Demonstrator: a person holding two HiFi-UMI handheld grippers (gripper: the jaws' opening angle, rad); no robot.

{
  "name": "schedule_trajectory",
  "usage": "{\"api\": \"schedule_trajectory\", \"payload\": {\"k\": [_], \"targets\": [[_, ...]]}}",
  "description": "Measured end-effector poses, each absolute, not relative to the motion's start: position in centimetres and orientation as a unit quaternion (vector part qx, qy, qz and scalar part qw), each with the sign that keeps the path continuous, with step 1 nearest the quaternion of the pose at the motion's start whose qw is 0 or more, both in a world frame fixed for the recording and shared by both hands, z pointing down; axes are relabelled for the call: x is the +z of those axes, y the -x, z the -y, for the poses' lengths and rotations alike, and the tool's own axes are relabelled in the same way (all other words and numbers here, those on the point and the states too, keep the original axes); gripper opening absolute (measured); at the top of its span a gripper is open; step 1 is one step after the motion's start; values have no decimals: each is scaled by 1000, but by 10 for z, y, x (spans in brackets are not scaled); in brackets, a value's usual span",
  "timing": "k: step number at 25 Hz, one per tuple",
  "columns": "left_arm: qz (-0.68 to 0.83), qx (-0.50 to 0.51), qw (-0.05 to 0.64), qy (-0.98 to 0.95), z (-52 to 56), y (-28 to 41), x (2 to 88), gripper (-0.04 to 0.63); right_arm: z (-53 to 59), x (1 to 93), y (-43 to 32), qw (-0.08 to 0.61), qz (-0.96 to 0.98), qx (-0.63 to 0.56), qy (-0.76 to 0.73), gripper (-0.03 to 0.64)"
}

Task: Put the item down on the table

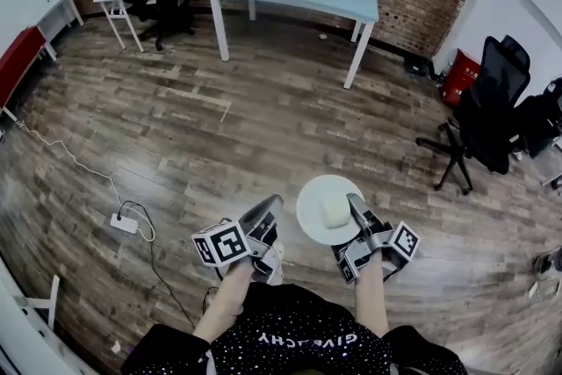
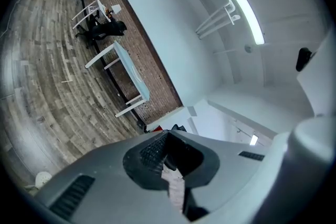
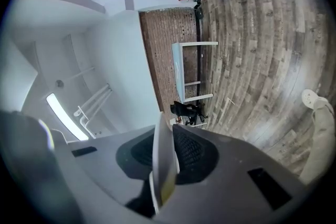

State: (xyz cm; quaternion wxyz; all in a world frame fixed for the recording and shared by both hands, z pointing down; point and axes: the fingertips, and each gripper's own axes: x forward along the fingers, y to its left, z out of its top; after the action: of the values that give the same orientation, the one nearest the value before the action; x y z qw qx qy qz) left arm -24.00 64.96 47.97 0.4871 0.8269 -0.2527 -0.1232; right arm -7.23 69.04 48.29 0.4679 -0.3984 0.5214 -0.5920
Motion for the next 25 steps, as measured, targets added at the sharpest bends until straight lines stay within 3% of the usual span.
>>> {"api": "schedule_trajectory", "payload": {"k": [13, 25], "targets": [[239, -109, 496, -828, -502, 210, 483, 9, -546, 484, 44, 480, -510, -590, 402, 52], [237, -90, 510, -822, -461, 192, 502, 9, -505, 498, 23, 490, -495, -593, 404, 52]]}}
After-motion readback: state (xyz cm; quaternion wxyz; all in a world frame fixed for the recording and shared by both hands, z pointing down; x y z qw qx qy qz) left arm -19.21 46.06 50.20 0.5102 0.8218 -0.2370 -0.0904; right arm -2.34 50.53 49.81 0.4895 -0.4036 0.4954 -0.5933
